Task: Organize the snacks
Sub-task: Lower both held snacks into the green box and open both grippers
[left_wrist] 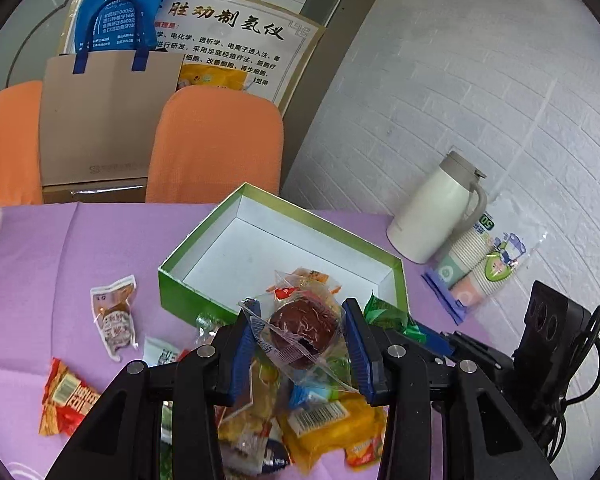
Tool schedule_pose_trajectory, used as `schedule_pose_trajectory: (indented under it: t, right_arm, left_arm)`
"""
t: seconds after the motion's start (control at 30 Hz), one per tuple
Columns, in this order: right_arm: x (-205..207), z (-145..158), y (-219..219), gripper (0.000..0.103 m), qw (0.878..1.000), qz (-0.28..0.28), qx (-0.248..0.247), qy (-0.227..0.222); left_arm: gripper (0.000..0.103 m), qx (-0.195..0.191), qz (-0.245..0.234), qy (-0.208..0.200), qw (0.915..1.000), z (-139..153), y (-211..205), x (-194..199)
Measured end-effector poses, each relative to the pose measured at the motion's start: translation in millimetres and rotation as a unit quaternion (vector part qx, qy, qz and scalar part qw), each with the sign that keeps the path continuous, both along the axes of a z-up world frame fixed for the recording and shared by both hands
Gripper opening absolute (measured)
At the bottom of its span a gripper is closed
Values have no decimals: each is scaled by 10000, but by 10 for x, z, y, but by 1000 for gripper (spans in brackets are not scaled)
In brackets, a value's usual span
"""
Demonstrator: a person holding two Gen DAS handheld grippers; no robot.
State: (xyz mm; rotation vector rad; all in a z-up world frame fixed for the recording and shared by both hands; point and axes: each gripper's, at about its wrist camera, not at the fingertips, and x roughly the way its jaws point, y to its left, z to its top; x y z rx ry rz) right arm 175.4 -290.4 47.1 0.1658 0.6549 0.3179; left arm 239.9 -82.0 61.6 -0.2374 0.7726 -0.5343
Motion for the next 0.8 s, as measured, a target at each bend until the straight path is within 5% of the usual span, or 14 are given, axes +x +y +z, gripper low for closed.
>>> schedule_pose_trajectory:
  t: [0.4,0.47,0.5,0.57,0.8]
  right_arm:
    - [581,-476,101,33,9984,-110,-266,497]
    - [591,-528,160,47,9970,-111,-534,545]
    - [577,-523,153,68,9971,-139,-555,493]
    - [496,-484,129,83,9978,-236,-588,220]
    - [280,-301,-15,86,9981,-255,-560,91]
  left_arm:
    - [45,266,199,606,9976,-554,-283,773]
    - [72,360,302,598,9971,-581,-274,769]
    - [81,400,370,549,9970,-583,-264,755]
    - [88,449,504,322,9972,-568,-211,699]
    - [89,466,699,375,9958,-490,-34,629]
